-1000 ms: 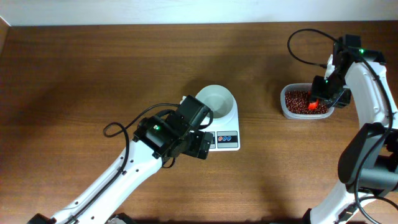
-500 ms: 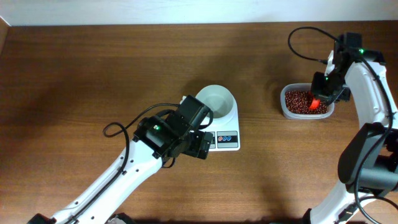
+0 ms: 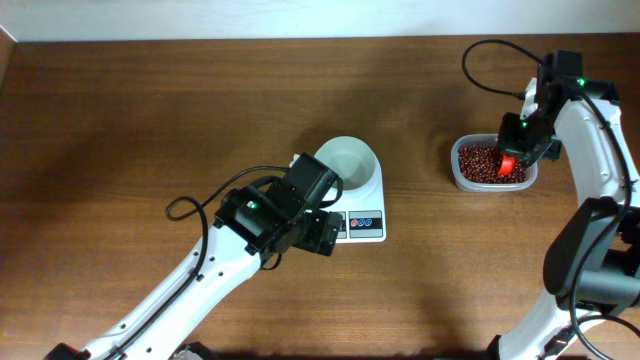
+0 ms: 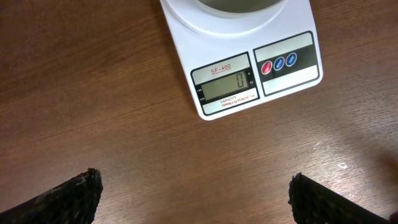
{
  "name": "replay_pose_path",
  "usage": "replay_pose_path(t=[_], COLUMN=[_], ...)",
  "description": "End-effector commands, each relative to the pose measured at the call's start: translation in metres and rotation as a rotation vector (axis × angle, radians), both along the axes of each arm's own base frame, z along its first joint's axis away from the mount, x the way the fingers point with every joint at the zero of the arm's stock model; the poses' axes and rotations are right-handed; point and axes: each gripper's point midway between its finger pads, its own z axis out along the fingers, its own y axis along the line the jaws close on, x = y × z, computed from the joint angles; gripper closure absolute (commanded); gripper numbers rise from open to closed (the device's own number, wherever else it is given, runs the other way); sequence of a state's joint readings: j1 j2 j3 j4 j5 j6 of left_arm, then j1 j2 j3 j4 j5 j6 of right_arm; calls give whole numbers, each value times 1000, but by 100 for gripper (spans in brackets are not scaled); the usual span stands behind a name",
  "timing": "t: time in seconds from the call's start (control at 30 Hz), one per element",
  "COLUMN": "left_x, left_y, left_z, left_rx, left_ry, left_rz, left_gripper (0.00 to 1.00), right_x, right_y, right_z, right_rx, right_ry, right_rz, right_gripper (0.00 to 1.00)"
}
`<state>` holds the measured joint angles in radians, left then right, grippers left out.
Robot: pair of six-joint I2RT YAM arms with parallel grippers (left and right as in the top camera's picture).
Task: Scoop item into bowl and weigh 50g on scale
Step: 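Move the left gripper back in front of the scale display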
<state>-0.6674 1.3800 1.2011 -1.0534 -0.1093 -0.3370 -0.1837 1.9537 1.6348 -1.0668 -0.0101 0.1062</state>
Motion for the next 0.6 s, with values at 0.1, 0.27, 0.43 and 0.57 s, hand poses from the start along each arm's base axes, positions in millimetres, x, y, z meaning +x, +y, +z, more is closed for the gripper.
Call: replay_pose_path(t=[0.1, 0.27, 0.43, 0.57], left_x=[-7, -8, -2, 7], left_y=[-10, -16, -11, -5], left_z=[-3, -6, -41, -67], left_rx=[-50, -72, -15, 86], left_ry=[34, 60, 169, 194], left_rz=[-36, -120, -116, -139], left_gripper=[1, 1, 1, 1], right_x=[1, 2, 4, 4], right_y=[-6, -6, -7, -7], right_z=[-1, -1, -1, -1], right_rx=[-17, -18, -20, -20], right_ry=[-3, -7, -18, -18], right_rz=[-17, -17, -17, -17], right_gripper=[96, 96, 96, 96])
